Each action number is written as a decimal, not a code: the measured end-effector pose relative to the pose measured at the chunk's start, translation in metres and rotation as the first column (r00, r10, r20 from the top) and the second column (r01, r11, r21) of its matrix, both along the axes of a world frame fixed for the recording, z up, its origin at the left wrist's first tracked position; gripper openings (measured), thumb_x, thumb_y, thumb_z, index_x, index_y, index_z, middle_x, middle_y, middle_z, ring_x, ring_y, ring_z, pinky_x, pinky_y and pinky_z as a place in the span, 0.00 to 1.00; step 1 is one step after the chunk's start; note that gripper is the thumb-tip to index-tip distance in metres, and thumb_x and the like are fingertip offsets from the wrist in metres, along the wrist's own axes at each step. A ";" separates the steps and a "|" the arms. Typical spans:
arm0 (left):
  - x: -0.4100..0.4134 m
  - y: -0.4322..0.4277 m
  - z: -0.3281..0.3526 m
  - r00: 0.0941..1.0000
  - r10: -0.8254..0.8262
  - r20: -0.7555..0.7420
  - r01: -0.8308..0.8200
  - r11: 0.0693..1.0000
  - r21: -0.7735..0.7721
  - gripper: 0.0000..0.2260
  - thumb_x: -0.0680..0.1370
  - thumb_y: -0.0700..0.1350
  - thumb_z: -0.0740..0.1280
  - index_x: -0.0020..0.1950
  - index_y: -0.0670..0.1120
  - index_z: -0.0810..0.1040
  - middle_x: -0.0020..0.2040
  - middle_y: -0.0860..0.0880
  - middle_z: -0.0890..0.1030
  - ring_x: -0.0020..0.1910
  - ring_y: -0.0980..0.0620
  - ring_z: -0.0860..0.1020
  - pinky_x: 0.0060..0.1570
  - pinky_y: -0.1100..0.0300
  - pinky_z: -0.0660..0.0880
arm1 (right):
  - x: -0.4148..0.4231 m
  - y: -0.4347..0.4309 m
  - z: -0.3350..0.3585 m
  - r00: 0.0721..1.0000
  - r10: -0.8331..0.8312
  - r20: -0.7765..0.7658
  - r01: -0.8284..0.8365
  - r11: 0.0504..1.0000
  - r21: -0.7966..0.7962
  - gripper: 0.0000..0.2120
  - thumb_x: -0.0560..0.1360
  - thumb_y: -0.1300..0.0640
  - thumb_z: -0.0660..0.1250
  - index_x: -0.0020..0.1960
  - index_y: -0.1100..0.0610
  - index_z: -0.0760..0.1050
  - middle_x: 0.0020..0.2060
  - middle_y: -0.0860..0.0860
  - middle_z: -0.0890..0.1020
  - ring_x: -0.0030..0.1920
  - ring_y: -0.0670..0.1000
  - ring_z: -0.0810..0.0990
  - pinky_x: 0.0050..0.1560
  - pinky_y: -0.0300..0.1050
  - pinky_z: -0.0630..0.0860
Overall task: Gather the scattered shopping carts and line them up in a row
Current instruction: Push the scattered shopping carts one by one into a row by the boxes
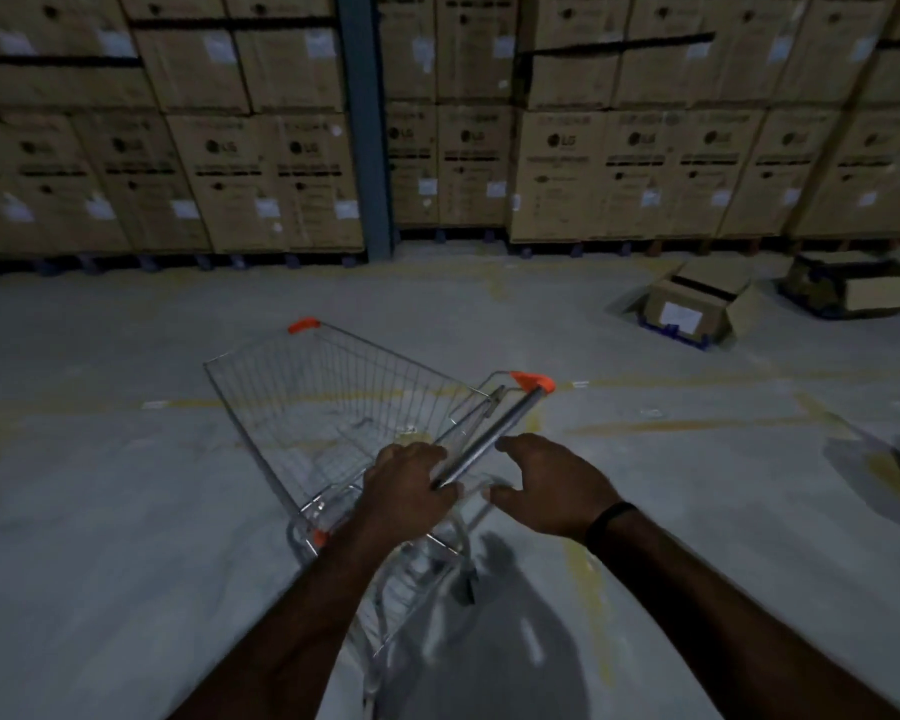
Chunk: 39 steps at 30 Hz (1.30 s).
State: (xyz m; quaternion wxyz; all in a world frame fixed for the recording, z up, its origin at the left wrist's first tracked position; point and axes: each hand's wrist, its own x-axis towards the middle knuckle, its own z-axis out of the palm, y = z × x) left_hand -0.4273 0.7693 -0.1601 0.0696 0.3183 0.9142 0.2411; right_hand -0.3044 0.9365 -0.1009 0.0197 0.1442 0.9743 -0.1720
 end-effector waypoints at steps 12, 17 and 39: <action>-0.101 -0.007 -0.076 0.940 0.263 0.217 -0.200 0.941 -0.274 0.47 0.66 0.79 0.45 0.72 0.51 0.73 0.71 0.46 0.74 0.71 0.41 0.71 0.67 0.45 0.71 | -0.170 0.034 -0.056 0.931 0.299 0.210 -0.335 0.927 0.167 0.43 0.69 0.27 0.47 0.76 0.51 0.65 0.74 0.56 0.68 0.75 0.58 0.66 0.72 0.63 0.63; -0.102 -0.011 -0.096 0.830 0.390 0.399 -0.231 0.891 -0.392 0.32 0.77 0.72 0.54 0.68 0.50 0.74 0.67 0.44 0.77 0.67 0.41 0.75 0.64 0.50 0.73 | -0.208 0.055 -0.089 0.823 0.395 0.407 -0.459 0.886 0.070 0.38 0.77 0.30 0.56 0.81 0.46 0.52 0.81 0.50 0.51 0.80 0.52 0.49 0.77 0.62 0.49; -0.020 0.056 -0.054 0.505 0.852 0.135 -0.728 0.505 -0.464 0.30 0.73 0.74 0.59 0.64 0.56 0.78 0.62 0.53 0.81 0.61 0.50 0.78 0.62 0.53 0.73 | -0.217 0.096 -0.121 0.668 0.737 0.098 -0.743 0.668 0.046 0.30 0.74 0.32 0.54 0.62 0.52 0.76 0.58 0.54 0.81 0.61 0.58 0.77 0.60 0.51 0.75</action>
